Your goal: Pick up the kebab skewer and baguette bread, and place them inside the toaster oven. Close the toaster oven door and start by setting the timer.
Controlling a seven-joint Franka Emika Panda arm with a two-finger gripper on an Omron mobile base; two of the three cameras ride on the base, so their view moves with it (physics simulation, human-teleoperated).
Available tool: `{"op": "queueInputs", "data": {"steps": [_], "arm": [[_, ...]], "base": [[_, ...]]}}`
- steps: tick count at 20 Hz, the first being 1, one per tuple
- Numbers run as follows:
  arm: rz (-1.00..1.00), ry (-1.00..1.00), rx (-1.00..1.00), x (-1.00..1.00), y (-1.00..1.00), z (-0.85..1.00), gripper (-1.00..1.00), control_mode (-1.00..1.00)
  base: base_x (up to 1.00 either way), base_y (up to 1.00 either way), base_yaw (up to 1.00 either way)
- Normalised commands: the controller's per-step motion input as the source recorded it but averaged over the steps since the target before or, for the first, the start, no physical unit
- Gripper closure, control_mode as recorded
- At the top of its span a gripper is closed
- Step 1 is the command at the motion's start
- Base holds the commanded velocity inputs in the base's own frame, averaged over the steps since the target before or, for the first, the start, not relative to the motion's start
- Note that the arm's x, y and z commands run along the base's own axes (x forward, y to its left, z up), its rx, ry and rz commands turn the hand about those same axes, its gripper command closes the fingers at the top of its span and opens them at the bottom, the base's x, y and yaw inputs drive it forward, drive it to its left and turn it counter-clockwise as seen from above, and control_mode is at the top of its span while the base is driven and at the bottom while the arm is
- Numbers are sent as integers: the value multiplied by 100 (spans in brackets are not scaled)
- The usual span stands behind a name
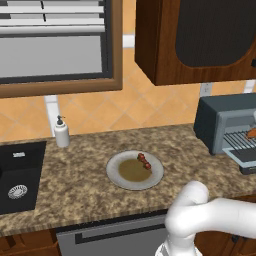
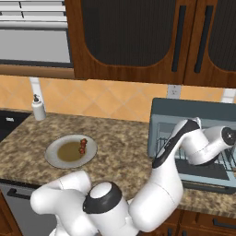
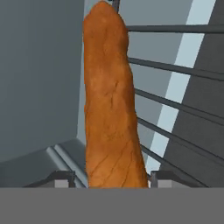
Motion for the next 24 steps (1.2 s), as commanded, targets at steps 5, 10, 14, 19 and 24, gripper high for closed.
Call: {"op": "queueInputs", "data": {"steps": [5, 10, 14, 19, 24], "arm": [[0, 0, 0, 0, 0, 0, -100, -100], [0, 0, 0, 0, -1, 4, -100, -100], [0, 8, -10, -62, -4, 17, -100, -100], [15, 9, -21, -96, 66, 16, -100, -100], [38, 19, -37, -73, 100, 4, -100, -100]], "base": [[0, 0, 0], [0, 0, 0], [0, 0, 0], [0, 0, 0], [0, 0, 0]]}}
